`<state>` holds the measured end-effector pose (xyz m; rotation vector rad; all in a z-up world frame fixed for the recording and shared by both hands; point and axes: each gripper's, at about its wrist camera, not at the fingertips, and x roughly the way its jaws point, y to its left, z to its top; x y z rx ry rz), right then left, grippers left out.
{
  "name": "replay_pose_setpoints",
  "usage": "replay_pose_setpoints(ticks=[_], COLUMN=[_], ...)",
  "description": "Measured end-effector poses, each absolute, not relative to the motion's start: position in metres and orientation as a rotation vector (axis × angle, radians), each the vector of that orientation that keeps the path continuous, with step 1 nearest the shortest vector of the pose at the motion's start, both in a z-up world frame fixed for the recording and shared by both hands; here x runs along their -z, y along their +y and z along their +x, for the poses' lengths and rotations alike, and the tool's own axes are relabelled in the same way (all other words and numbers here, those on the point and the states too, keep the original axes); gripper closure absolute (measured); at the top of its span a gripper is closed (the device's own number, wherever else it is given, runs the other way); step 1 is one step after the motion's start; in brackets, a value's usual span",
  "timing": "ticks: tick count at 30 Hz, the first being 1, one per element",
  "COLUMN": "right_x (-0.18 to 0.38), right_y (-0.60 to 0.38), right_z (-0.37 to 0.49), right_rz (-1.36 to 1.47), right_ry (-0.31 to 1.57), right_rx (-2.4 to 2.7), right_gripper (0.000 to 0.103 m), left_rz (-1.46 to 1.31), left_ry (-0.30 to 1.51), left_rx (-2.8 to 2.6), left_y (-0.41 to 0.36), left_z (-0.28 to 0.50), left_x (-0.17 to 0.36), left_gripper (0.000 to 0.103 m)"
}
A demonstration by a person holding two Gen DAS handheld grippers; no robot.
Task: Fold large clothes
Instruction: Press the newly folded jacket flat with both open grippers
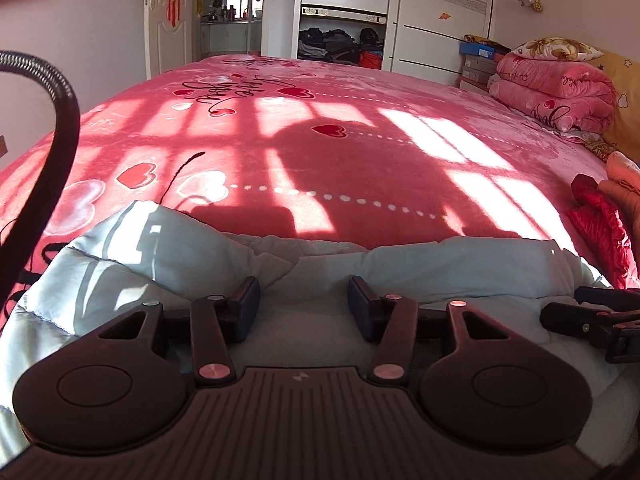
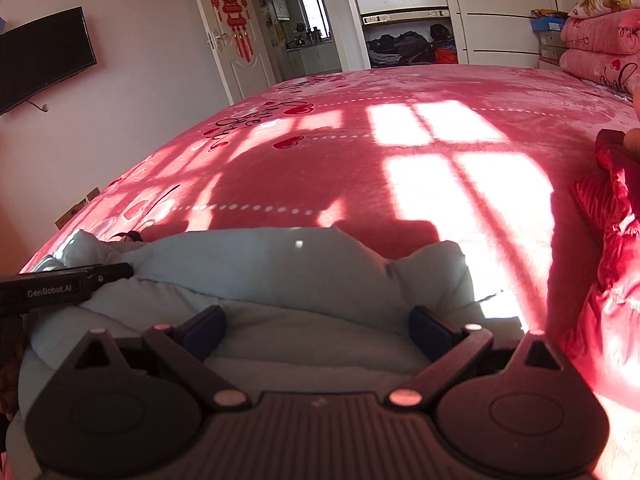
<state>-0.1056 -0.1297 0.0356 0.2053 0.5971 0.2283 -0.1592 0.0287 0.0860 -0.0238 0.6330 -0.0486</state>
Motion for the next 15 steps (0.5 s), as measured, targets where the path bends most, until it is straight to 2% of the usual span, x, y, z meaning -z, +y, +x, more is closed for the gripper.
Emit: replay_pose_setpoints(ticks=[15], right_x=[-0.011], right_y=[-0.128], right_z=[-0.079], right_rz=[0.213], right_ry=[0.591], right_rx=[-0.239], right_gripper=[0.000], left_rz=[-0.059], left_ry=[0.591], left_rx=[0.031], left_y=[0.029], left_z=[-0.160], left_x=[-0.063], left_gripper=[0.036])
